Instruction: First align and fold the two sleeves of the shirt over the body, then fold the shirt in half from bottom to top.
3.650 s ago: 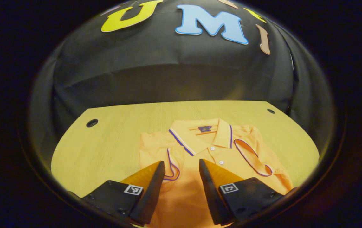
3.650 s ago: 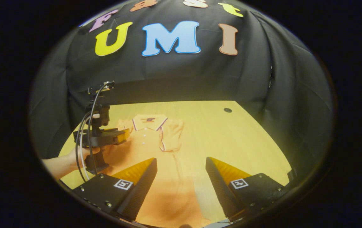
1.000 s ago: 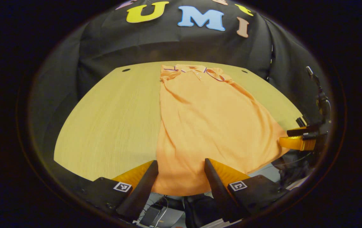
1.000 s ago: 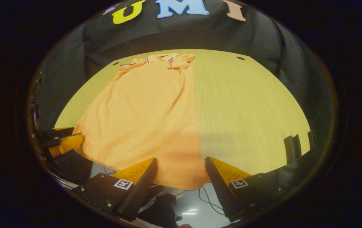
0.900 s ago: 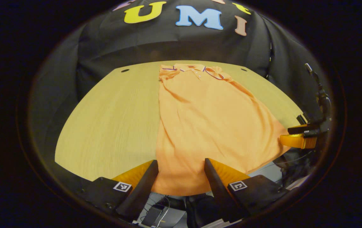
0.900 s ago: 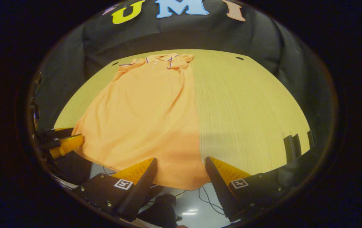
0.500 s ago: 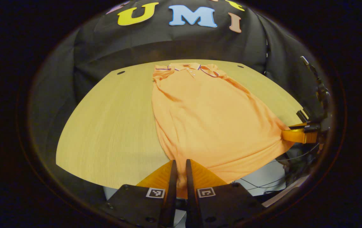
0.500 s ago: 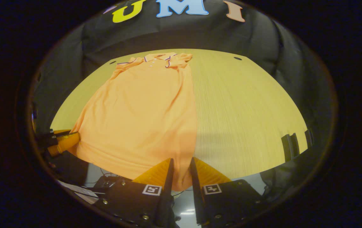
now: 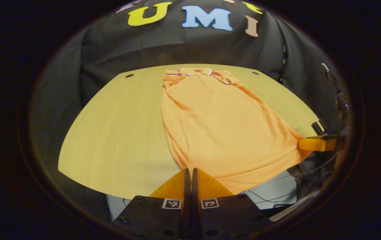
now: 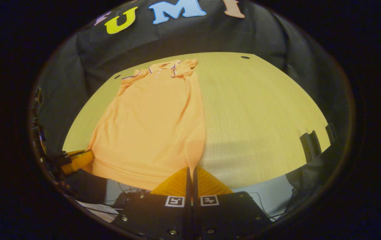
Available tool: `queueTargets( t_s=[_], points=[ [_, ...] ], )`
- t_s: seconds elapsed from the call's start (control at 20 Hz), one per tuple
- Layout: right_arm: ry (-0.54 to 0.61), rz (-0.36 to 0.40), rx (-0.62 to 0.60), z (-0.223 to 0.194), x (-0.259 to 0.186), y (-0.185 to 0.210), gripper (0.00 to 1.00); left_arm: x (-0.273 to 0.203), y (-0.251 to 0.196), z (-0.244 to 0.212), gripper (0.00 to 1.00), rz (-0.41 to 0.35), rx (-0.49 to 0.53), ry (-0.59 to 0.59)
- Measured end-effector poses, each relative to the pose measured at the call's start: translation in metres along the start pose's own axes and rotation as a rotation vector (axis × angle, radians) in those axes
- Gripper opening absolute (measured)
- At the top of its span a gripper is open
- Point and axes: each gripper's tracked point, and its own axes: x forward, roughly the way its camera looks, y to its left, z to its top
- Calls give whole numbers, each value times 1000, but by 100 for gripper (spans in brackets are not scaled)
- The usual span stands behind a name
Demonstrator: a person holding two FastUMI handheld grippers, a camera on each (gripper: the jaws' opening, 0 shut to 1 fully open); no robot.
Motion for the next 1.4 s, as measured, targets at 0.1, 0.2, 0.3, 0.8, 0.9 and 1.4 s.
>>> queueTargets(
  t_s=[0.1,0.2,0.3,0.8,0.9,1.4],
  points=[
    [-35,2,-13,15,-6,0,3,-2,-3,11,6,-1,-5,-20],
    [-69,3,-22,32,-10,-2,3,-4,-4,26,7,-1,-17,-47],
    [-96,5,-29,48,-13,-2,3,-4,-4,43,7,0,-37,-75],
    [-220,-23,-88,142,-7,-3,3,18,1,145,6,-17,-60,-196],
    [-239,-30,-91,164,-1,0,3,28,6,166,6,-23,-65,-211],
    [-270,-137,-91,271,54,10,3,96,27,266,7,-113,-77,-232]
  ],
)
